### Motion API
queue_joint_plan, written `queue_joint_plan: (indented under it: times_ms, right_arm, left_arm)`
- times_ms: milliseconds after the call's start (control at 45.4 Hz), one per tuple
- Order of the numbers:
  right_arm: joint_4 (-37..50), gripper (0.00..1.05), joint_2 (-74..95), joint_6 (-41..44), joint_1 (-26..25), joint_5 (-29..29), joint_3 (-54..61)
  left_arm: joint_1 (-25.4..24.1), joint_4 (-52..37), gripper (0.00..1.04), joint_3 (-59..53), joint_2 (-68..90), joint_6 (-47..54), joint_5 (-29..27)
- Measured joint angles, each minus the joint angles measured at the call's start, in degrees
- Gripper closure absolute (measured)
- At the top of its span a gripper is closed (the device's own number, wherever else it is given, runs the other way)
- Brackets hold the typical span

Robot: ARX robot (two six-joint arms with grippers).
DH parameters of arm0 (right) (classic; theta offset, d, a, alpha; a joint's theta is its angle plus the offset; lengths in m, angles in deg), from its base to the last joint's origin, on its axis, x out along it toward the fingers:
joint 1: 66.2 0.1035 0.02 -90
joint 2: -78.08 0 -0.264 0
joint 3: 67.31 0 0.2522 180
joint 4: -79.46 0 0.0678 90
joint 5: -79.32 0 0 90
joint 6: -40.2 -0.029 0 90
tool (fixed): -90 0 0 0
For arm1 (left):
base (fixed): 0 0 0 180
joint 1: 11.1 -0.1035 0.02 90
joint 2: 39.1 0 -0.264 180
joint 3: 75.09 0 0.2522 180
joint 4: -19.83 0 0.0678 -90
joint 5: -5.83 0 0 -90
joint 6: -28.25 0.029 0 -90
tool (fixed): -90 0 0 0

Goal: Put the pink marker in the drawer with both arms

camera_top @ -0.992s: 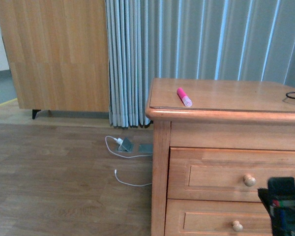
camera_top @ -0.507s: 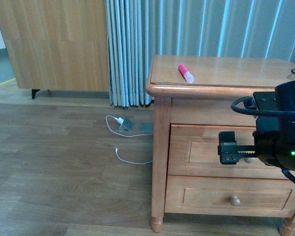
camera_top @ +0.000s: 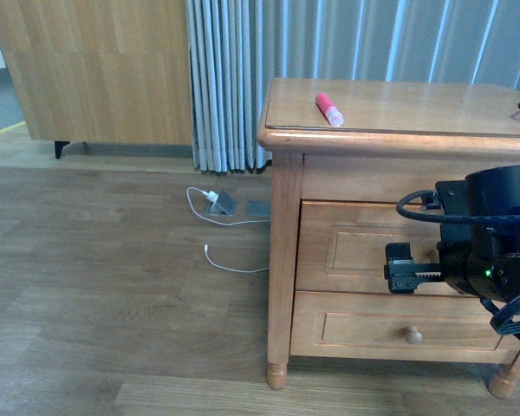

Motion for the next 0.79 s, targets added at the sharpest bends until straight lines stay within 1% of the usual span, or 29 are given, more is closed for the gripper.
queue_joint_plan:
  times_ms: [22, 44, 66, 88, 110, 132, 154, 287, 309, 331, 353, 397, 441, 794]
  right_arm:
    - [0.4, 0.09, 0.1, 0.2, 0.0, -0.2, 0.0]
    - [0.8, 0.11, 0.1, 0.3, -0.1, -0.5, 0.0]
    - [1.4, 0.16, 0.2, 0.4, -0.1, -0.6, 0.1]
    - [1.7, 0.19, 0.3, 0.4, -0.1, -0.6, 0.1]
    - [2.1, 0.25, 0.4, 0.4, -0.1, -0.7, 0.1]
    - [2.1, 0.27, 0.4, 0.4, -0.1, -0.7, 0.1]
    - [2.4, 0.33, 0.4, 0.3, -0.1, -0.8, 0.1]
    - [2.6, 0.52, 0.4, 0.2, -0.1, -1.1, 0.1]
    - [2.6, 0.58, 0.4, 0.2, -0.2, -0.9, 0.1]
    - [2.6, 0.6, 0.4, 0.2, -0.2, -0.9, 0.1]
    - [2.7, 0.66, 0.4, 0.2, -0.4, -0.8, 0.2]
    - [2.8, 0.75, 0.4, 0.2, -0.7, -0.9, 0.2]
    - [3.0, 0.8, 0.4, 0.2, -0.8, -1.0, 0.4]
    - [3.3, 0.81, 0.4, -0.1, -0.9, -1.0, 0.8]
  left_arm:
    - [0.0, 0.0, 0.06, 0.0, 0.0, 0.0, 0.0]
    - [0.0, 0.0, 0.06, 0.0, 0.0, 0.0, 0.0]
    - [0.0, 0.0, 0.06, 0.0, 0.0, 0.0, 0.0]
    - [0.0, 0.0, 0.06, 0.0, 0.0, 0.0, 0.0]
    - [0.0, 0.0, 0.06, 0.0, 0.0, 0.0, 0.0]
    - [0.0, 0.0, 0.06, 0.0, 0.0, 0.0, 0.0]
    - [0.0, 0.0, 0.06, 0.0, 0.0, 0.0, 0.0]
    - [0.0, 0.0, 0.06, 0.0, 0.0, 0.0, 0.0]
    - [0.0, 0.0, 0.06, 0.0, 0.0, 0.0, 0.0]
    - [0.0, 0.0, 0.06, 0.0, 0.0, 0.0, 0.0]
    - [0.0, 0.0, 0.06, 0.0, 0.0, 0.0, 0.0]
    - [0.0, 0.0, 0.06, 0.0, 0.0, 0.0, 0.0]
    - [0.0, 0.0, 0.06, 0.0, 0.0, 0.0, 0.0]
    - [0.0, 0.0, 0.06, 0.0, 0.0, 0.0, 0.0]
